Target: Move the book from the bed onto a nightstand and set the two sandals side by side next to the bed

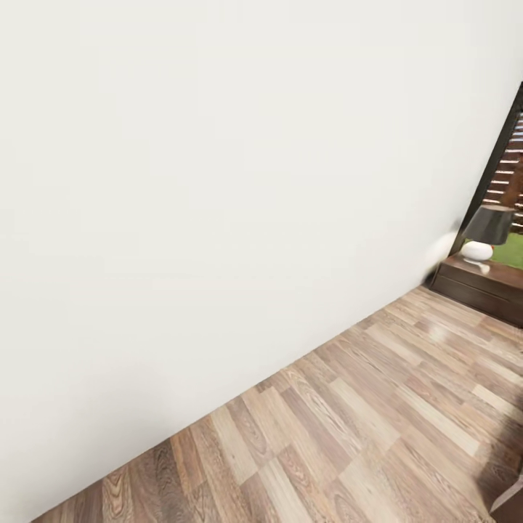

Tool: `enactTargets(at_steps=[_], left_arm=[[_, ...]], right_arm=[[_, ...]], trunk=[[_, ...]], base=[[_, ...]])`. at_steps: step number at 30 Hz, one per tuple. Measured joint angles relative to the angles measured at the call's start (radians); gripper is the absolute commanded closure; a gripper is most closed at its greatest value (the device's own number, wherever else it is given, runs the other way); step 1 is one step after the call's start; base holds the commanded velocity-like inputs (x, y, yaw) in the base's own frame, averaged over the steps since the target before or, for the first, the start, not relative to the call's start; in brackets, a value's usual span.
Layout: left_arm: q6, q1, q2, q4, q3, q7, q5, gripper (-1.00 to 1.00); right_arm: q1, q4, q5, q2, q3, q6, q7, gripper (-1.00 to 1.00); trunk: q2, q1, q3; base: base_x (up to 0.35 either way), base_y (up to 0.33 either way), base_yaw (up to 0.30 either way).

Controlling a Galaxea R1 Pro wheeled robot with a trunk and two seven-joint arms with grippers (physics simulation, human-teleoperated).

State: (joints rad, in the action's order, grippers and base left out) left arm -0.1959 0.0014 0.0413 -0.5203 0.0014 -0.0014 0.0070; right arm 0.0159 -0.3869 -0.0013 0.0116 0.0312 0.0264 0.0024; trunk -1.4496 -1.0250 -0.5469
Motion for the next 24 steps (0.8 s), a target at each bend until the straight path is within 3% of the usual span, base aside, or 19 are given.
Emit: enactTargets(at_steps=[24], left_arm=[[0.0, 0.0, 0.0, 0.0, 0.0, 0.0, 0.0, -1.0]], right_arm=[[0.0, 0.0, 0.0, 0.0, 0.0, 0.0, 0.0, -1.0]], trunk=[[0.0, 0.0, 0.0]], base=[[0.0, 0.0, -0.202]])
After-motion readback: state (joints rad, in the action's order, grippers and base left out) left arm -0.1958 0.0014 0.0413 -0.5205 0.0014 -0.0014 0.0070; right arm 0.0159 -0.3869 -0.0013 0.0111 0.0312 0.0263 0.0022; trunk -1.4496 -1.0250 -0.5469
